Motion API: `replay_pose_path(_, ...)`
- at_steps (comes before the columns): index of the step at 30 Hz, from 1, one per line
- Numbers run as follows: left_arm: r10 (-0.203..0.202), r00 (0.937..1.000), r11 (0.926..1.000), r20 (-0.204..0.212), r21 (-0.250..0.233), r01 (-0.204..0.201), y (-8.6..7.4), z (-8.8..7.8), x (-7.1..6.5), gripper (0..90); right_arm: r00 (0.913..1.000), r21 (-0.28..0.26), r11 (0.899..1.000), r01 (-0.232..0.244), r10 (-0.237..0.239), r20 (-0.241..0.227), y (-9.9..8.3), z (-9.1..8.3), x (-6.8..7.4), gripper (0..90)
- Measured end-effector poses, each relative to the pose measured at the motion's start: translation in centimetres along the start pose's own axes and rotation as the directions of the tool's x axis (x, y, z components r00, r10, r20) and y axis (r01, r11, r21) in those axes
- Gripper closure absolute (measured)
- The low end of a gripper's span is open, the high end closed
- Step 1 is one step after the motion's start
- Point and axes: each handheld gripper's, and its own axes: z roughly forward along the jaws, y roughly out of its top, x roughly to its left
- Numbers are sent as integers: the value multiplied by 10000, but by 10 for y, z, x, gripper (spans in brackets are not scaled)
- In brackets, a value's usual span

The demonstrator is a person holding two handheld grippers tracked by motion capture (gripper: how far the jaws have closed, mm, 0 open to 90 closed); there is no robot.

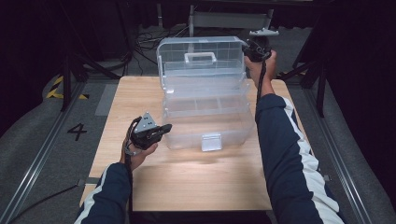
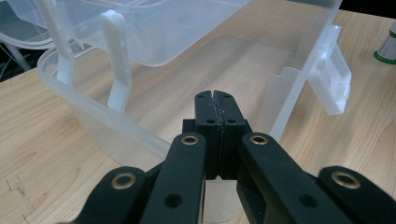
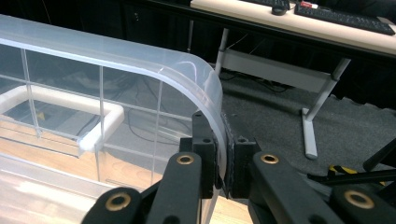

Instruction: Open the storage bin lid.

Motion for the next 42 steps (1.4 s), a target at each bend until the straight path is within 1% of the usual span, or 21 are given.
replay_pose_path(4,-32,10000,10000,34,-23,32,0,0,0,900,9999,74,9999,115,-115,31,1,4,0,853)
replay_pose_path(6,-37,10000,10000,50,-27,38,0,0,0,900,10000,115,9999,27,-27,23,1,7,-1,853)
replay_pose_path(10,-46,10000,10000,67,-38,46,0,0,0,900,10000,272,9996,67,-68,27,3,11,-1,852)
replay_pose_path(12,24,10000,10000,62,-8,-24,0,0,1,900,10000,340,9994,62,-64,54,4,13,-1,852)
replay_pose_path(16,26,10000,10000,40,-10,-26,0,1,0,900,9998,415,9989,212,-213,3,4,17,-2,849)
replay_pose_path(19,23,10000,10000,51,-5,-23,0,0,0,900,9998,475,9987,202,-200,-42,4,18,-3,848)
replay_pose_path(21,-22,10000,10000,68,-5,22,0,1,0,900,9996,548,9981,274,-276,27,4,19,-3,846)
replay_pose_path(24,-15,10000,10000,67,31,15,0,1,0,900,9996,588,9980,252,-258,93,3,21,-2,846)
replay_pose_path(27,58,10000,10000,54,66,-58,-1,1,0,900,9995,703,9972,260,-270,132,2,23,-3,843)
replay_pose_path(30,112,9999,9998,46,135,-112,-1,2,0,900,9993,952,9951,247,-272,248,0,26,-3,840)
replay_pose_path(31,112,9999,9998,46,135,-112,-1,2,0,900,9993,952,9951,247,-272,248,0,26,-3,840)
replay_pose_path(32,49,10000,9999,61,162,-50,-1,2,0,900,9992,1013,9945,252,-281,271,-1,27,-4,838)
replay_pose_path(33,40,10000,9999,30,160,-41,-2,2,0,900,9990,1239,9920,230,-276,357,-3,29,-5,837)
replay_pose_path(34,40,10000,9999,30,160,-41,-2,2,0,900,9989,1304,9912,238,-289,369,-4,30,-5,836)
replay_pose_path(35,112,9999,9998,-16,179,-111,-2,2,0,900,9989,1304,9912,238,-289,369,-4,30,-5,836)
replay_pose_path(36,24,10000,9998,66,178,-25,-2,3,0,900,9987,1377,9902,234,-295,424,-5,31,-5,835)
replay_pose_path(37,27,10000,9998,80,195,-29,-3,3,0,900,9988,1416,9897,191,-254,425,-6,32,-6,835)
replay_pose_path(38,86,9999,9996,52,275,-88,-3,3,0,900,9989,1477,9889,149,-214,428,-7,33,-6,834)
replay_pose_path(39,229,9997,9983,32,536,-231,-4,6,-1,900,9987,1569,9875,142,-218,468,-8,34,-7,833)
replay_pose_path(40,180,9998,9990,53,396,-182,-5,5,-1,900,9985,1668,9859,123,-210,509,-9,35,-7,831)
replay_pose_path(42,-84,9998,9996,171,267,80,-6,4,2,900,9977,1882,9820,164,-286,622,-11,37,-7,829)
